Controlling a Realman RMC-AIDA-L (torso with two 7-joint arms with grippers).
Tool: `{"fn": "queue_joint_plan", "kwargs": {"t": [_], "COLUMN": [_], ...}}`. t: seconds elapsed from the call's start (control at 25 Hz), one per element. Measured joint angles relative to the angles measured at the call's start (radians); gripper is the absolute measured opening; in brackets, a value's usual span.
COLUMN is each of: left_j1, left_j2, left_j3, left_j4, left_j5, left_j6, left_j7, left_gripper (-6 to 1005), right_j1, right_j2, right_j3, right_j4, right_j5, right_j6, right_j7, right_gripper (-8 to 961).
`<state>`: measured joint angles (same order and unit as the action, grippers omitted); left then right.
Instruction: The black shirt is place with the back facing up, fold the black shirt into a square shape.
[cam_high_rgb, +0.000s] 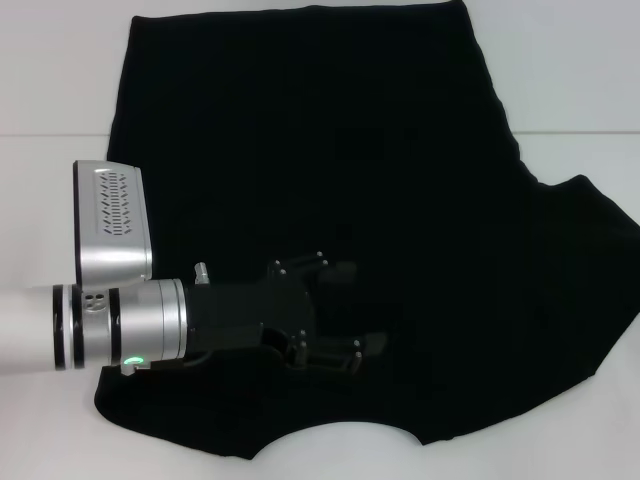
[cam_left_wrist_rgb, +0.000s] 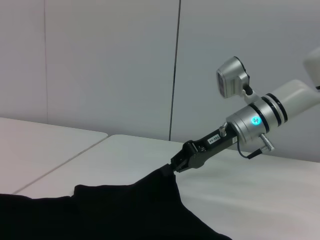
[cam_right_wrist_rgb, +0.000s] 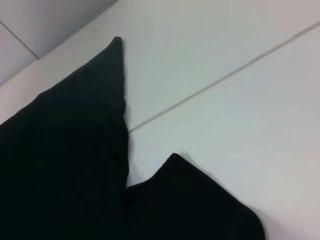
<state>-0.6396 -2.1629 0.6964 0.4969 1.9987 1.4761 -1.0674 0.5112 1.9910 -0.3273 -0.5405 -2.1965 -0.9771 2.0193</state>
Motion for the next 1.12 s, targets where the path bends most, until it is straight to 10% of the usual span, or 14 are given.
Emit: {"fn": "queue_joint_plan", "kwargs": {"t": [0.52, 1.12], "left_j1": [-0.001, 0.000], "left_j2": [-0.001, -0.002], "left_j3": [0.000, 0.000], "left_j4": [0.000, -0.002], "left_j5": [0.000, 0.000], "left_j6": [0.001, -0.002], "left_j7": [-0.002, -0.014], "left_gripper": [948, 948], "right_j1": [0.113, 0.212], "right_j2": [0.024, 0.057], "right_j3": [-0.018, -0.282], "right_j4": [0.006, 0.013], "right_j5": [0.001, -0.006], "right_j6": [-0.183, -0.175], "right_j7": [-0.053, 0.056], "right_gripper": [21, 24]}}
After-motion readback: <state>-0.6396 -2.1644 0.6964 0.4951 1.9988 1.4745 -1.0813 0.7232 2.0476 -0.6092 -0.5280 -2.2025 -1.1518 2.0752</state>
